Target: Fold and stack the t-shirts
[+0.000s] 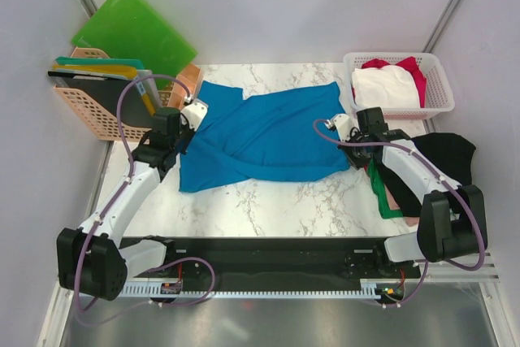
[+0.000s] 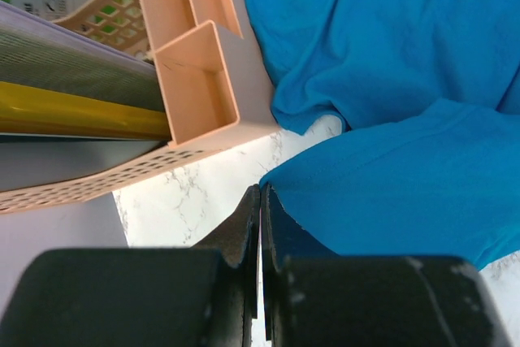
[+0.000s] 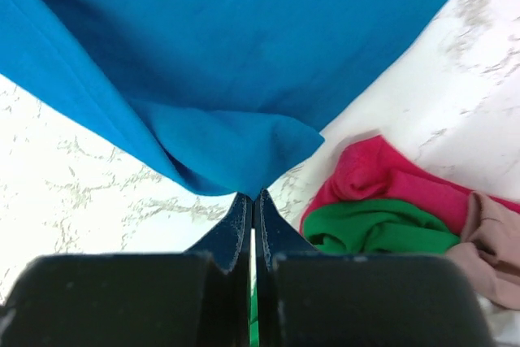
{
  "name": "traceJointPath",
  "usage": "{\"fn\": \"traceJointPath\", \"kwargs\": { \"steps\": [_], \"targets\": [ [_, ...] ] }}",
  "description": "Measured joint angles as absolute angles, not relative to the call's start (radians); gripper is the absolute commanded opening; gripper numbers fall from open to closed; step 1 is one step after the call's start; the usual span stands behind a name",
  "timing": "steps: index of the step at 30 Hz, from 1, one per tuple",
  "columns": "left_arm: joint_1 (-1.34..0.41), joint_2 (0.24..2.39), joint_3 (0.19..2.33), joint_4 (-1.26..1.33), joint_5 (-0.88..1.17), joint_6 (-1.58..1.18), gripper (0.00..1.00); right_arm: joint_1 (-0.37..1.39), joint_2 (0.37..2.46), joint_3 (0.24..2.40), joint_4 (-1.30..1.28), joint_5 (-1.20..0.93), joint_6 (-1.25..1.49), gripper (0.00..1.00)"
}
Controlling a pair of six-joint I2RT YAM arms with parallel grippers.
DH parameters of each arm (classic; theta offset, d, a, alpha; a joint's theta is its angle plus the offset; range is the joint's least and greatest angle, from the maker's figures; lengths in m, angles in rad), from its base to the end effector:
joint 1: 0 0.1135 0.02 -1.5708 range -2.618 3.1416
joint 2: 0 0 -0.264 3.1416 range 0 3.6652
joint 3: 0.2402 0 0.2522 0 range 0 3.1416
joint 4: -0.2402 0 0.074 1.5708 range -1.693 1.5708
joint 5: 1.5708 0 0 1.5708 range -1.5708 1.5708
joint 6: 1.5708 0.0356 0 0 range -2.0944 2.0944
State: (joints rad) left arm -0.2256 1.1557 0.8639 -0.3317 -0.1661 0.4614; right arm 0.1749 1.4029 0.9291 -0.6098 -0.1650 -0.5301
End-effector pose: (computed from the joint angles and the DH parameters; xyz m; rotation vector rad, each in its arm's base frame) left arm 0.2489 -0.0511 0.2784 0.6526 2.1031 0.3145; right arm 0.2671 0.0531 0.2190 -0.9596 2.4518 0.0986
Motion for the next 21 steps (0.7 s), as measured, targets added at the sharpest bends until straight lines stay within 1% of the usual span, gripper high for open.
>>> {"fn": "traceJointPath", "kwargs": {
  "steps": [8,21],
  "targets": [
    [-0.226,1.190,0.881,-0.283,-0.168,0.460,0.02,0.175,1.401,0.937,-0.506,-0.119,-0.473,0.00],
    [-0.226,1.234,0.886,-0.245,-0.151,0.461,0.02,0.175,1.411,0.938,-0.411,-0.056,-0.422,0.00]
  ]
}}
